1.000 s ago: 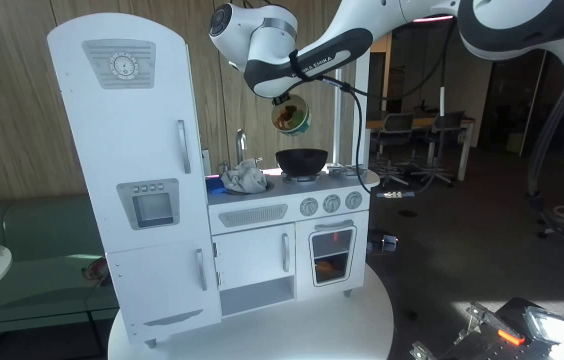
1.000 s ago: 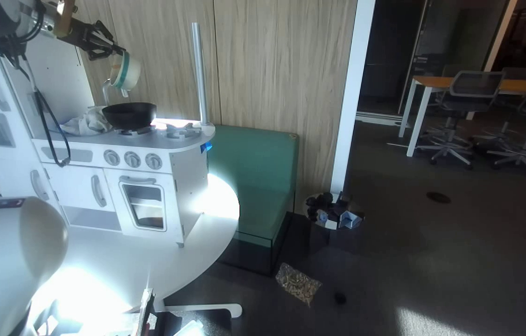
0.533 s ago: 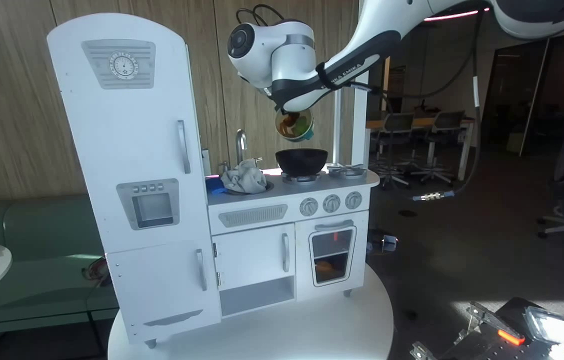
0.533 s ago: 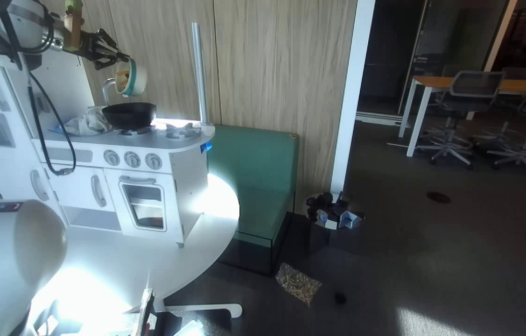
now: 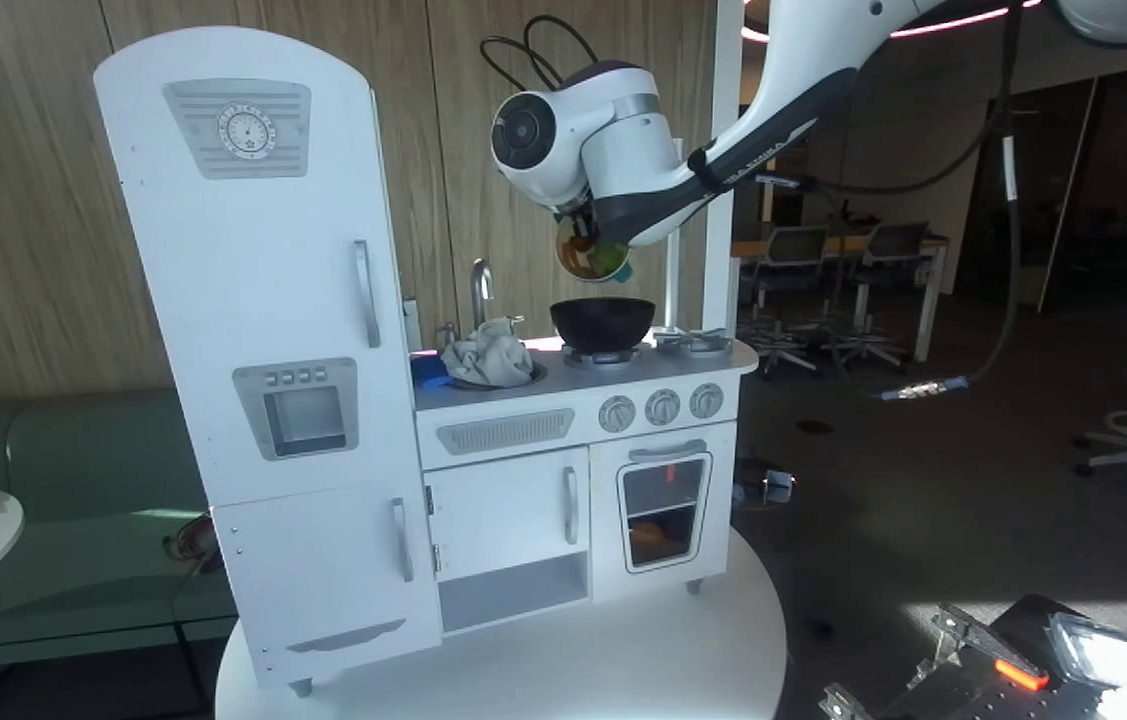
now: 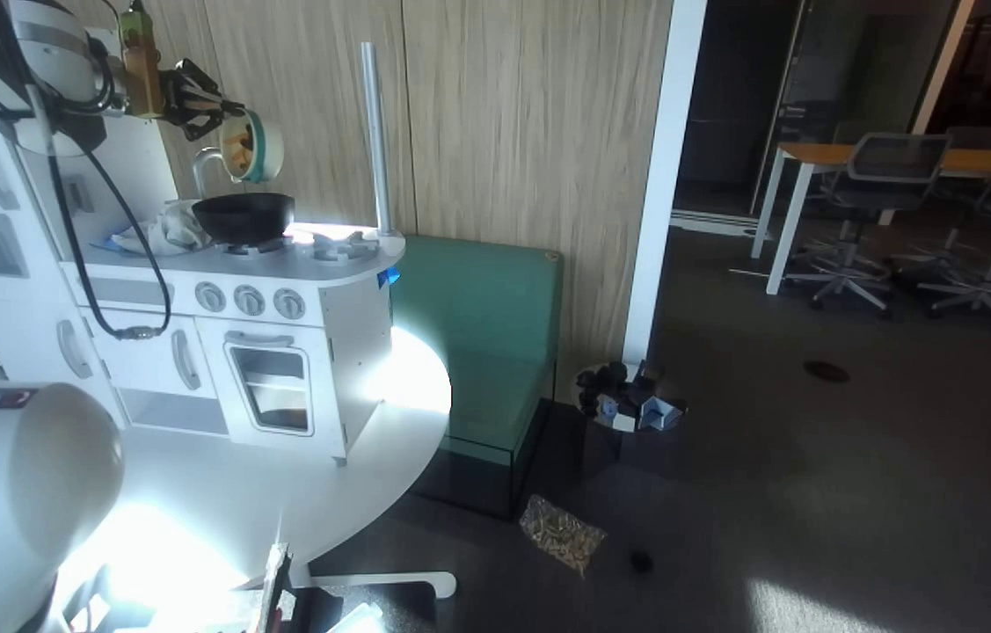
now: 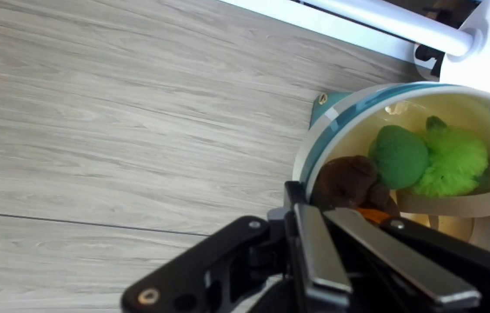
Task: Pour the contents from the white bowl to the black bowl
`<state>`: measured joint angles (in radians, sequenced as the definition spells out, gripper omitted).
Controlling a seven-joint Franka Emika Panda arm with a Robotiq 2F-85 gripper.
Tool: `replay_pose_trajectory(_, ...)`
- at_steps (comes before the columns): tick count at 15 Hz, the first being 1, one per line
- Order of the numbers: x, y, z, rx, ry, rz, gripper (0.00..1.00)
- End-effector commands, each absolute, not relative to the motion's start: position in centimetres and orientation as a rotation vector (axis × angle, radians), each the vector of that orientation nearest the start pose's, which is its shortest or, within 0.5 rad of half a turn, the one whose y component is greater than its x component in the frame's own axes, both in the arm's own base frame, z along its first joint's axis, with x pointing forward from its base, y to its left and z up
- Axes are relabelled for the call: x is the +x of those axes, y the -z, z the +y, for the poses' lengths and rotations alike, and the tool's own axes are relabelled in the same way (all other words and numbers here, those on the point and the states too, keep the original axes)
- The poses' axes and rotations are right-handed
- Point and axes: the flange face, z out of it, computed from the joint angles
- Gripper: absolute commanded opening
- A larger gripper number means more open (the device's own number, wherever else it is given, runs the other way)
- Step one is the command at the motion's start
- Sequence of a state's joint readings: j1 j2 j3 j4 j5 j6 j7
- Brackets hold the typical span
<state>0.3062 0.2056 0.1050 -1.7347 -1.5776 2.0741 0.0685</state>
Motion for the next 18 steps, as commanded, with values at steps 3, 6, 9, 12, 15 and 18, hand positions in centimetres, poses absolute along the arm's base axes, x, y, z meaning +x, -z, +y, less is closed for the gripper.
replay_pose_trajectory(3,58.0,-51.4,20.7,1.441,-0.566,0.966,0.03)
replay_pose_trajectory(6,57.7,-50.9,19.5,1.397,-0.562,0.961,0.03)
replay_pose_trajectory(9,57.5,-52.1,19.7,1.32,-0.618,0.939,0.03)
replay_pose_trajectory(12,58.0,-52.7,19.0,1.316,-0.63,0.907,0.03)
replay_pose_trajectory(15,58.8,-51.6,17.7,1.331,-0.596,0.895,0.03)
replay_pose_trajectory(18,58.9,-51.1,17.2,1.309,-0.608,0.888,0.03)
